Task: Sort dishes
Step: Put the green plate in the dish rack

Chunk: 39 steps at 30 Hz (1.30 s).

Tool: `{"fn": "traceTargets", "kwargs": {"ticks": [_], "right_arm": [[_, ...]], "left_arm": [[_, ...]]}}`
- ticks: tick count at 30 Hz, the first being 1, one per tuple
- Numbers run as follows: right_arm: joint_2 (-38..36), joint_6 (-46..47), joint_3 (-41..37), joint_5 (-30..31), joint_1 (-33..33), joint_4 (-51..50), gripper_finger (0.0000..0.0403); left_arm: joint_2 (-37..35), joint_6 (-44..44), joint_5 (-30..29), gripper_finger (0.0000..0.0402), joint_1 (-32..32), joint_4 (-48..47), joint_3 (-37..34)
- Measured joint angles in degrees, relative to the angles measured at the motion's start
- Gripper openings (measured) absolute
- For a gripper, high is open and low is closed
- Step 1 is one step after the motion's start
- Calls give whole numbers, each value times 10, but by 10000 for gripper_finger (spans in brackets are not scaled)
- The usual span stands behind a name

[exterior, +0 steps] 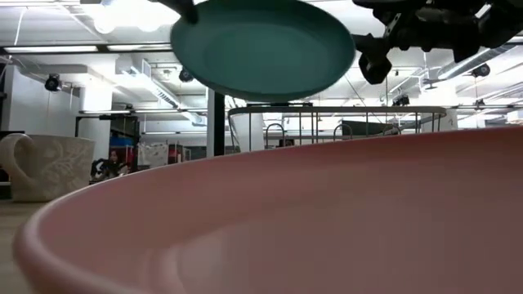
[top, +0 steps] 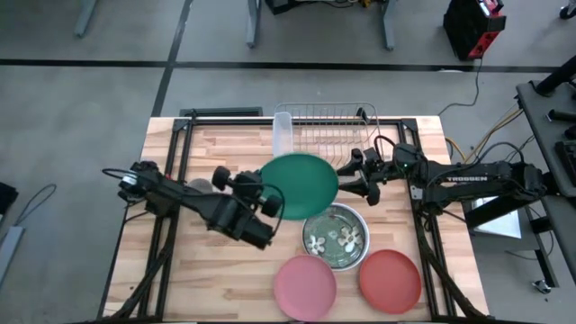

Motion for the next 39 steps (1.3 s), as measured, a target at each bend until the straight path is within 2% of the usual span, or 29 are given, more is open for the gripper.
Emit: {"fn": "traceTargets", "kwargs": {"ticks": [6,12,16,19,20,24,28,31,35,39], "right_arm": [[2,-59,0,46,0,2,239],[2,-112,0,56,0,1,201],[-12,-152,0,69,-2,-1,121],[-28,-192,0,100,-3,-17,36],[-34,-212,0,104,-4,-22,25],[-59,-299,0,87,-4,-31,23],[-72,-341,0,51,-2,-36,23],[-80,-346,0,19,-2,-23,23],[-83,-348,2,27,1,-16,23],[-79,-357,2,42,0,-14,23]], "left_arm": [[41,75,-57,0,9,8,90],[77,136,-71,2,9,6,183],[104,169,-69,28,7,12,246],[125,194,-51,66,2,18,293],[133,204,-41,80,1,20,309],[153,284,18,141,0,48,359],[155,359,49,187,2,140,340],[161,380,40,208,5,161,339],[170,397,18,205,5,175,338],[180,403,-9,159,6,180,338]]}}
